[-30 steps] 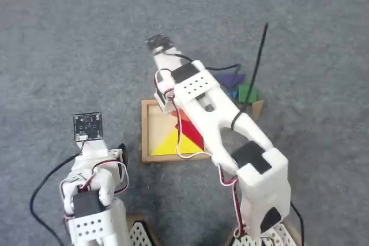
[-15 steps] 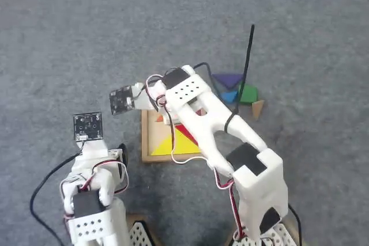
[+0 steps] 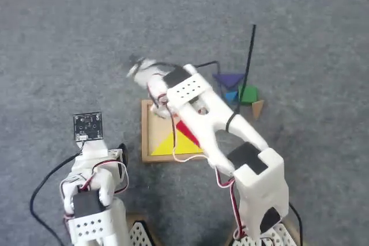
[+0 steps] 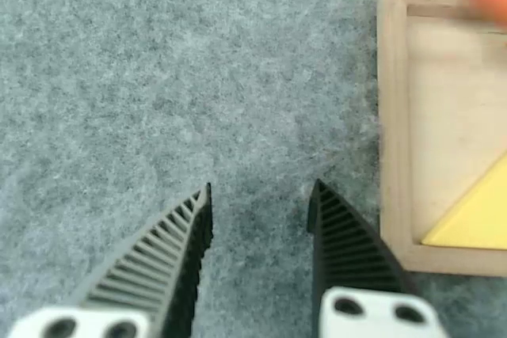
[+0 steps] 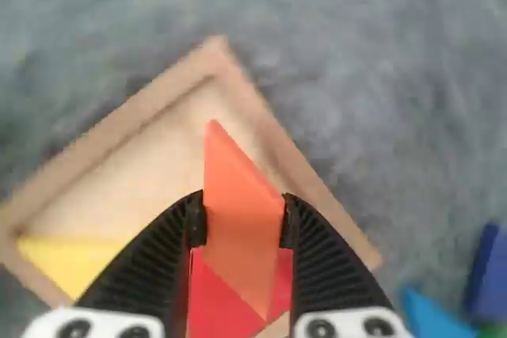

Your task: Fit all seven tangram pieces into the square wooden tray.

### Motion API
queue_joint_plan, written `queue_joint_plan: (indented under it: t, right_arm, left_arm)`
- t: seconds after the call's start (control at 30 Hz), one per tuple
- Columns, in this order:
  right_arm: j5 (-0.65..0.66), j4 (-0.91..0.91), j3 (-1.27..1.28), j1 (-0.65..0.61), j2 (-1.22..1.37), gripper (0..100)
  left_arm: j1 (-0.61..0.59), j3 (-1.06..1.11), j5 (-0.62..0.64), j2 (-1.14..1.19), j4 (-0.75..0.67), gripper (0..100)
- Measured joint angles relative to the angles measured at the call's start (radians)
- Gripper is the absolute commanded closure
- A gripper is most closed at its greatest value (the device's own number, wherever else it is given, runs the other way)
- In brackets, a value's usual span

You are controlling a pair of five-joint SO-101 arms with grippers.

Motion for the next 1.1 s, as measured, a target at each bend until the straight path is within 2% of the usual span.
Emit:
queue_joint_plan:
  t: [0.03, 0.1, 0.3, 0.4, 0.67, 0.8, 1.1]
  right_arm:
    - [-0.075, 0.0, 0.0, 0.014, 0.0, 99.1]
    - [-0.129, 0.0, 0.0, 0.025, 0.0, 99.1]
    - [-0.135, 0.0, 0.0, 0.026, 0.002, 99.1]
    - [-0.015, 0.0, 0.0, 0.025, 0.002, 99.1]
    - [0.459, 0.0, 0.0, 0.023, 0.08, 99.1]
    - [0.551, -0.008, -0.008, 0.023, 0.132, 99.1]
    - [0.611, -0.048, -0.025, 0.021, 0.16, 99.0]
  left_arm:
    - [0.0, 0.0, 0.0, 0.0, 0.0, 81]
    - [0.0, 0.0, 0.0, 0.0, 0.0, 81]
    - [0.0, 0.0, 0.0, 0.0, 0.0, 81]
    - [0.0, 0.0, 0.0, 0.0, 0.0, 81]
    - [0.0, 0.0, 0.0, 0.0, 0.0, 81]
    - [0.0, 0.0, 0.0, 0.0, 0.0, 81]
    - [0.0, 0.0, 0.0, 0.0, 0.0, 81]
